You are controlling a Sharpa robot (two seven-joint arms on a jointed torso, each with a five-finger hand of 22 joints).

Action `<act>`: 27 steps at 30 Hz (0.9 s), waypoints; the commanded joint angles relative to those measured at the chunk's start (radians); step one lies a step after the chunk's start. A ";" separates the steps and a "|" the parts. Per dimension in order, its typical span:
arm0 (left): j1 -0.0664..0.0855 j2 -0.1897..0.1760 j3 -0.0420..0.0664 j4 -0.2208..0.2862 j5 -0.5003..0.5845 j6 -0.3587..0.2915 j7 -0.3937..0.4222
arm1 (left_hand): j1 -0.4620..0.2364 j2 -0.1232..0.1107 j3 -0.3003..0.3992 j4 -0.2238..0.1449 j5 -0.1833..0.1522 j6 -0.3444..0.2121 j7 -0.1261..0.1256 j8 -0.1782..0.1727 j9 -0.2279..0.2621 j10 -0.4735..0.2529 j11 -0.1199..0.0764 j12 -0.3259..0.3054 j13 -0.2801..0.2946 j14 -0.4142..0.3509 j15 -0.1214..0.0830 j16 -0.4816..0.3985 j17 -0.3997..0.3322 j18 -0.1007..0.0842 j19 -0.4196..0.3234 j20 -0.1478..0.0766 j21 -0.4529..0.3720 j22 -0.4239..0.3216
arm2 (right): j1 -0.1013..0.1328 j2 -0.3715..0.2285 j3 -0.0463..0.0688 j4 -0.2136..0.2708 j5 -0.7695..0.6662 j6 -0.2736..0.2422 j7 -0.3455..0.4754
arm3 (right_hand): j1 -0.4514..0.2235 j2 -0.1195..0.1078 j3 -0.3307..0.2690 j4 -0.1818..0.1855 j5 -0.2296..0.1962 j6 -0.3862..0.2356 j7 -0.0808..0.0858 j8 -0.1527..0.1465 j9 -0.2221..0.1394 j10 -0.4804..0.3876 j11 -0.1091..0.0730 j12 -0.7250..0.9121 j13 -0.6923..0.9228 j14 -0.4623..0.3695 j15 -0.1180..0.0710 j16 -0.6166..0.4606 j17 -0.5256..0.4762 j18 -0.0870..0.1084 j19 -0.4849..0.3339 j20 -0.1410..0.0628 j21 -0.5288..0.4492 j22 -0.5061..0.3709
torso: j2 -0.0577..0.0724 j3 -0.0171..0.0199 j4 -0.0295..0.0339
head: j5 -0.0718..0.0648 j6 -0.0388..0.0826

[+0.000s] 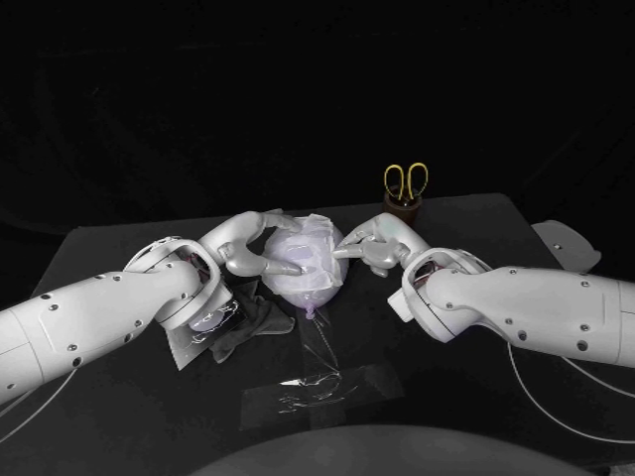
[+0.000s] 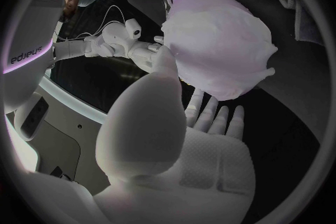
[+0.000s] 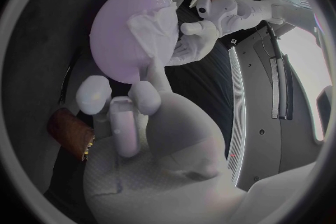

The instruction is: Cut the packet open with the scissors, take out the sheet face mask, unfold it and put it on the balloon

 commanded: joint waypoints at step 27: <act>-0.002 0.001 -0.002 0.000 0.004 0.027 -0.003 | 0.001 0.015 0.009 -0.001 -0.002 0.006 0.083 0.005 0.001 0.007 -0.002 0.002 0.001 0.008 0.003 0.005 0.002 -0.009 0.009 0.001 0.002 0.003 | 0.001 -0.106 0.000 0.033 -0.019 -0.008 0.012 | -0.163 0.025 0.251 -0.179 -0.002 -0.147 0.001 0.084 0.284 0.158 -0.051 0.480 0.483 0.132 -0.036 0.004 0.263 0.009 -0.007 -0.008 0.001 0.022 | 0.000 -0.0002 -0.0009 | -0.006 0.001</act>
